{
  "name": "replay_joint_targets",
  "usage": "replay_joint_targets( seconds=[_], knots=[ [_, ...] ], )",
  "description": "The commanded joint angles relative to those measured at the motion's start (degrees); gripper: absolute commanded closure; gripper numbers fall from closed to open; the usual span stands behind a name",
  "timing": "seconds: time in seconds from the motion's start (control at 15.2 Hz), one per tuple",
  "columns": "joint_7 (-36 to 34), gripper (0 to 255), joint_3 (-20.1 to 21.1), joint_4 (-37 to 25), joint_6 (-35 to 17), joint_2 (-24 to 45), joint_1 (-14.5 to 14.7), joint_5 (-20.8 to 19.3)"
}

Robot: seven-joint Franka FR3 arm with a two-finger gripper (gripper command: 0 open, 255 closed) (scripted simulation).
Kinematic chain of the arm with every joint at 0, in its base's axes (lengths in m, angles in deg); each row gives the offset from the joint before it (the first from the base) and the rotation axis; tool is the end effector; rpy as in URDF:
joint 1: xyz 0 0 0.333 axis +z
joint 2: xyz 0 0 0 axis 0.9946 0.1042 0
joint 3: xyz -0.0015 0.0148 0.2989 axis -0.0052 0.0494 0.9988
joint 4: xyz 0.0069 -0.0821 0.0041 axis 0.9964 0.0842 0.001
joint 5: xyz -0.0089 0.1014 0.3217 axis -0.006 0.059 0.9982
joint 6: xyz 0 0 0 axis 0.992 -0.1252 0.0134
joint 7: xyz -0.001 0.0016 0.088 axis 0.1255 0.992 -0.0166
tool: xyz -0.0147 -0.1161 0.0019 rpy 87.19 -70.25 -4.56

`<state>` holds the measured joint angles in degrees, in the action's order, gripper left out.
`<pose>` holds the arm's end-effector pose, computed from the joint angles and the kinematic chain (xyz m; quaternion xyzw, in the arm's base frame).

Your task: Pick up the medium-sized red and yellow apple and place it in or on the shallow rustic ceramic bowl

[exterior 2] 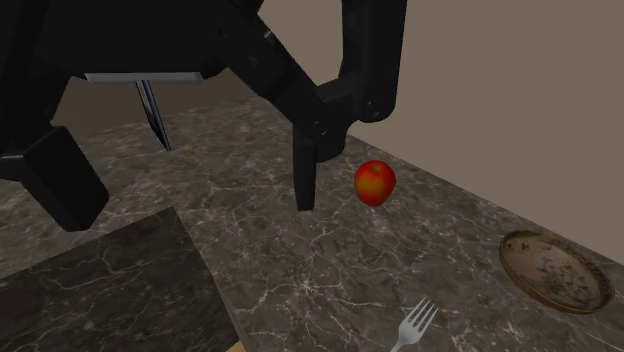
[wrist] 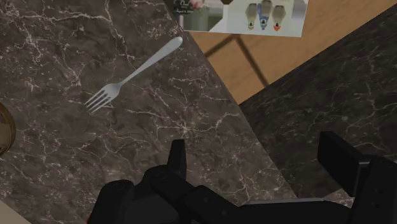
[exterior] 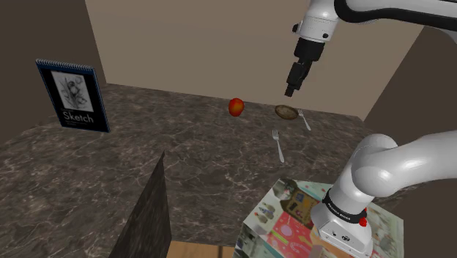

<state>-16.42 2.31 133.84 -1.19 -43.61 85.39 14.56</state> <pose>0.2535 0.0185 0.5855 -0.9982 -0.0554 -0.0176 0.0143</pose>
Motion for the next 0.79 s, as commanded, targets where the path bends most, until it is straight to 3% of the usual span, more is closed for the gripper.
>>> replay_joint_targets(
  seconds=[0.0, 0.73],
  knots=[
    [0.0, 0, 0.0, 0.0, 0.0, 0.0, 0.0, 0.0],
    [7.57, 0, -5.8, -4.29, -15.11, 18.95, -2.14, -3.85]
  ],
)
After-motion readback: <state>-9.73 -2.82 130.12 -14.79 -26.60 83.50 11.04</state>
